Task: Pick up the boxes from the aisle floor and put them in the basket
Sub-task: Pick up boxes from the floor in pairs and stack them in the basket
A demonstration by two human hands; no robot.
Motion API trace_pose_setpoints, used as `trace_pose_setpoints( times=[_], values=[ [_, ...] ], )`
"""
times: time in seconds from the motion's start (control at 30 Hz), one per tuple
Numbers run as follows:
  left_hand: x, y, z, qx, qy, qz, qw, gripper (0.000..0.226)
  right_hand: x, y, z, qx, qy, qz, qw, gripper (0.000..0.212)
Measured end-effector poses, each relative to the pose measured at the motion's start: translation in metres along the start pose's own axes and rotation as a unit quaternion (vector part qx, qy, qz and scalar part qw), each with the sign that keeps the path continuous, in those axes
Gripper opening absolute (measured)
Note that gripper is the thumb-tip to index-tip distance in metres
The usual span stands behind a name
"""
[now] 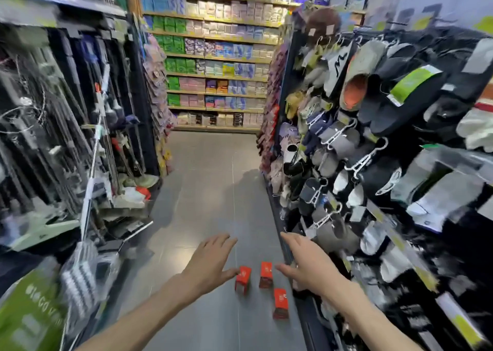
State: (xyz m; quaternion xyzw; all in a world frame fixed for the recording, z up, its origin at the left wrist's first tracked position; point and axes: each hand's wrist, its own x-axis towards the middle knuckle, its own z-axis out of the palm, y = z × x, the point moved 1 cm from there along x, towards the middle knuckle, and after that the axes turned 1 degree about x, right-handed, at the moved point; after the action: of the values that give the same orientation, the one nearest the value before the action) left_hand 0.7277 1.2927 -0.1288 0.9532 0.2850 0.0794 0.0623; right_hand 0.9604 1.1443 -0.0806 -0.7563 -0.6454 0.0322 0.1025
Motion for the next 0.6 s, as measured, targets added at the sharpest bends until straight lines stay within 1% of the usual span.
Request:
trace_pose_setpoints(
  times=[0.13, 0.33, 0.47, 0.6],
  values=[
    [0.094, -0.054, 0.023, -0.010, -0.018, -0.012, 1.000, 0.090, 0.103, 0.043, 0.015, 0.009, -0.028, 0.009, 1.000, 0.085],
    [0.217, -0.133, 0.081, -0.030, -0.047, -0.009, 0.998, 0.083, 0.245, 0.106, 0.067, 0.031, -0.047, 0.032, 0.998, 0.085],
    [0.302, -0.189, 0.135, -0.049, -0.063, -0.006, 0.997, 0.082, 0.330, 0.149, 0.126, 0.029, -0.035, 0.061, 0.997, 0.082],
    [0.381, -0.238, 0.203, -0.068, -0.056, -0.009, 0.996, 0.075, 0.403, 0.203, 0.203, 0.032, -0.045, 0.081, 0.995, 0.080]
  ],
)
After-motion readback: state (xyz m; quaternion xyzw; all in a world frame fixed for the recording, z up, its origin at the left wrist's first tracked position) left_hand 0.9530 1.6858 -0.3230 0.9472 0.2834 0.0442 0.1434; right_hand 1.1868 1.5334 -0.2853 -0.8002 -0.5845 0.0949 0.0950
